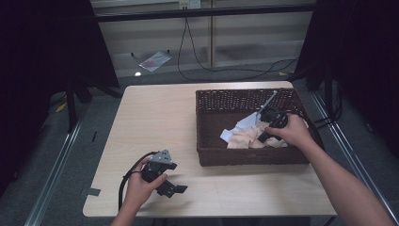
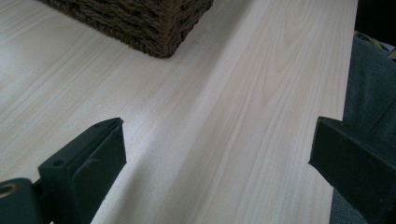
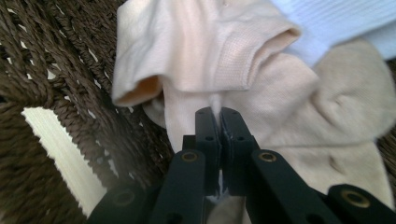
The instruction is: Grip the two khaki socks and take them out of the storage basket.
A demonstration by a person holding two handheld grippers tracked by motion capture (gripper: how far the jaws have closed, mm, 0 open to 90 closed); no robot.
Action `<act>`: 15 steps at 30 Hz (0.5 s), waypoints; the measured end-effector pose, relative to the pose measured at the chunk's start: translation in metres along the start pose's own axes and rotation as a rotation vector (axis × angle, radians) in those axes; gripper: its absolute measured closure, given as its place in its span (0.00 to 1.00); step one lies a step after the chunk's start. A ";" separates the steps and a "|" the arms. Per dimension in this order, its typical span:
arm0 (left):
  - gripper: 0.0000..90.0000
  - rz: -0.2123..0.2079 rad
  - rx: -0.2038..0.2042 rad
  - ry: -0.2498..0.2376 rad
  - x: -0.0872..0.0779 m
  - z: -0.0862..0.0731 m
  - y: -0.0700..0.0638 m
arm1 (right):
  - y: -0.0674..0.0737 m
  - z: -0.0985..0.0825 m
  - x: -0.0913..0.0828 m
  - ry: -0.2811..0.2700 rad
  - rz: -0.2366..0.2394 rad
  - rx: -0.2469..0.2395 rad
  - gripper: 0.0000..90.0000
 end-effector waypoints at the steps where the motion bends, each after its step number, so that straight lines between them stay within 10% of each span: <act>1: 0.04 -0.001 -0.003 -0.004 0.000 0.000 0.000 | 0.000 -0.001 -0.004 -0.001 0.000 0.005 0.97; 15: 0.04 -0.005 -0.003 -0.008 0.001 0.001 -0.002 | 0.004 -0.010 -0.059 -0.071 0.000 0.029 0.97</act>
Point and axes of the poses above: each handheld gripper's, and its own axes: x roughly forward along the jaws, z roughly out of its top, y roughly to its left, the point moved 6 cm from there along x, roughly forward along the jaws, and after that the axes turned 13 degrees about z, right-handed, at the moved point
